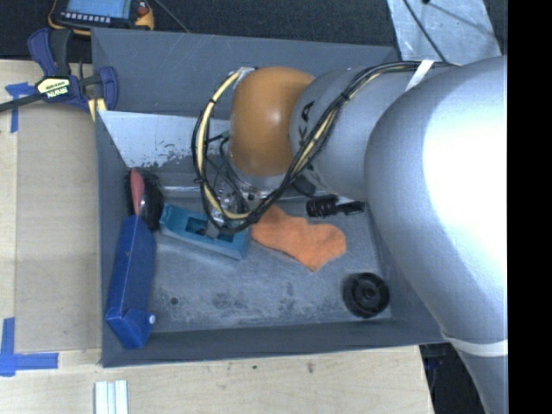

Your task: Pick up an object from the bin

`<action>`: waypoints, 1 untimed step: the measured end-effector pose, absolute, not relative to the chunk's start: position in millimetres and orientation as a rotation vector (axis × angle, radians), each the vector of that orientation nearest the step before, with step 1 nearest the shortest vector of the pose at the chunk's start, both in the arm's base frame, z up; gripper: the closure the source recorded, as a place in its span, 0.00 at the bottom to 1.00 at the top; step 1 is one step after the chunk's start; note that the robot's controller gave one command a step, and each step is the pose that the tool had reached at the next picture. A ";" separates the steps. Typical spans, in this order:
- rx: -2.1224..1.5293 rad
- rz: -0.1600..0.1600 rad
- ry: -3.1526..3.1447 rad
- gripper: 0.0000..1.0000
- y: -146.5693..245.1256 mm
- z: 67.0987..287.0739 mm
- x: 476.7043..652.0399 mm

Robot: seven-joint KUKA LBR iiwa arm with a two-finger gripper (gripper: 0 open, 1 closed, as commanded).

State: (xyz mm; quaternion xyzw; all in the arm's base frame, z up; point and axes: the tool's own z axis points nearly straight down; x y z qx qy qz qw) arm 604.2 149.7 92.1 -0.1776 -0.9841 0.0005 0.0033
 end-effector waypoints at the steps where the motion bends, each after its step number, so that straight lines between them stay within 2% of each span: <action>1: -0.557 0.001 -3.085 1.00 149.7 92.1 604.2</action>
Offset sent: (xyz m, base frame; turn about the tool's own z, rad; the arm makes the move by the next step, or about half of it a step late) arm 0.0001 0.0000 0.0038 0.0000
